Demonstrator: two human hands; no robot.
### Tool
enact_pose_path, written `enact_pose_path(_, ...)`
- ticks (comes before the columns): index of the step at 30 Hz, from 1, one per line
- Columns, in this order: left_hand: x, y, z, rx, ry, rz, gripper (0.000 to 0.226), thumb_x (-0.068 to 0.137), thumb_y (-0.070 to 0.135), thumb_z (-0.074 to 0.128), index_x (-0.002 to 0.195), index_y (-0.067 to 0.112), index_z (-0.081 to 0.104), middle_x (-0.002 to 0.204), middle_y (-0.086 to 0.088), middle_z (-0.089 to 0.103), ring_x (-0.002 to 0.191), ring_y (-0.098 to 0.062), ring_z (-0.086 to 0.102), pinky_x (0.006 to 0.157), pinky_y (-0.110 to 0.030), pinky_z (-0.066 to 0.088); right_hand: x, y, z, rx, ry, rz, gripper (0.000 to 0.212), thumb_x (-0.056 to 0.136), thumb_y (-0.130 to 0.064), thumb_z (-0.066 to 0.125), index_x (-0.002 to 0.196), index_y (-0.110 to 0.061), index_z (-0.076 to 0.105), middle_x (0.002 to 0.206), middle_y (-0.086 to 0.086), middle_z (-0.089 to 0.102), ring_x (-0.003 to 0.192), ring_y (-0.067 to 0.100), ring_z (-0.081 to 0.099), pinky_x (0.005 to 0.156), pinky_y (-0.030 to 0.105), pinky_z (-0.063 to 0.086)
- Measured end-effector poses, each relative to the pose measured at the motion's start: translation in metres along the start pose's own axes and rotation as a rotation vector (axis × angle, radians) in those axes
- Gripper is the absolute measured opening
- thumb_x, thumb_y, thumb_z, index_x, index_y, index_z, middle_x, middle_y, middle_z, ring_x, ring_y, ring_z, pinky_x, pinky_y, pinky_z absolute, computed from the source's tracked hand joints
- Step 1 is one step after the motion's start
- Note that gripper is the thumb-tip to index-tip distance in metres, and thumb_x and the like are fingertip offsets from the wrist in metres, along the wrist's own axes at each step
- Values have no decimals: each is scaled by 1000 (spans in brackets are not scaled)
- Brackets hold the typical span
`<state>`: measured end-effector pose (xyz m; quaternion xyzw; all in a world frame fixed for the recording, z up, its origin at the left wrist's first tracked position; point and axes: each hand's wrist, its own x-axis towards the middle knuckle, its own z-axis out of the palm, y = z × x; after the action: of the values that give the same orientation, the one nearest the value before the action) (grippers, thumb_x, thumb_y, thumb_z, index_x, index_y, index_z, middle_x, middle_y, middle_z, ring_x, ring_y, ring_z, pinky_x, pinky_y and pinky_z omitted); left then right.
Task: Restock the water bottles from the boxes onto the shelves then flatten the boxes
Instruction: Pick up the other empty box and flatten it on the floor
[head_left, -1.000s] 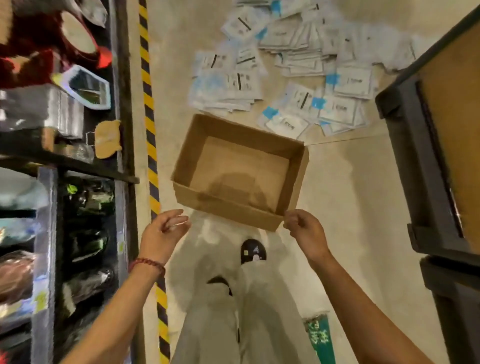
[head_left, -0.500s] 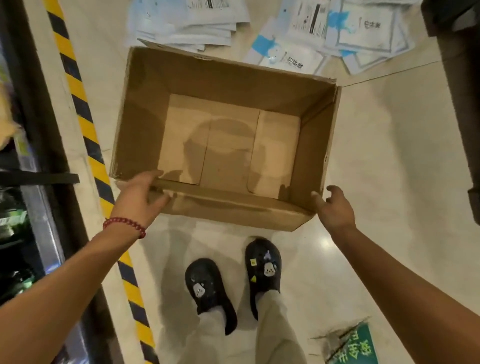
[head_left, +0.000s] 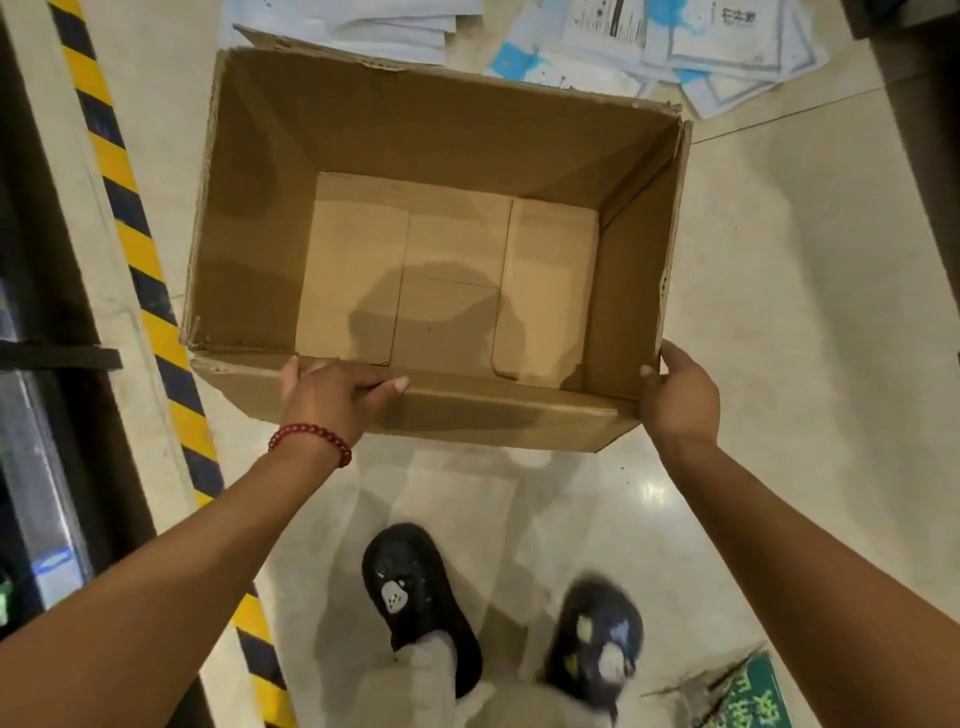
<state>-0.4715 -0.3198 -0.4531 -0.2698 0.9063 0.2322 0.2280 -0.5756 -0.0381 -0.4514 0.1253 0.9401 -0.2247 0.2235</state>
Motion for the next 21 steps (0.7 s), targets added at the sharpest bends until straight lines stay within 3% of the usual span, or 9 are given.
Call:
enact_pose_path(6, -12, -6, 14, 42, -12, -77, 37, 88, 56, 47, 108, 35, 69, 120, 7, 65, 124, -14, 48, 116, -38, -3, -15, 10, 8, 64, 40, -58, 25, 94, -3, 40, 111, -5, 58, 95, 11, 63, 77, 22, 44, 66, 29, 34)
enact_pose_path(11, -45, -19, 38, -29, 69, -66, 36, 88, 51, 49, 109, 31, 70, 122, 6, 65, 126, -14, 47, 116, -39, -3, -34, 42, 15, 177, 27, -200, 27, 94, -4, 40, 113, -12, 58, 86, 4, 61, 76, 23, 51, 65, 27, 35)
enact_pose_path(16, -79, -28, 69, -51, 145, -47, 35, 86, 51, 51, 107, 30, 70, 122, 5, 65, 125, -18, 47, 115, -44, -1, -51, 73, 15, 247, -40, -325, 33, 97, -9, 41, 126, -16, 54, 91, 0, 61, 80, 19, 56, 68, 23, 36)
enact_pose_path(21, -88, -32, 94, -84, 324, -39, 32, 86, 47, 55, 103, 27, 72, 117, 2, 67, 123, -22, 48, 114, -43, 4, -40, 86, 23, 292, 53, -414, 32, 96, -14, 48, 126, -13, 58, 77, -3, 57, 70, 15, 58, 56, 1, 35)
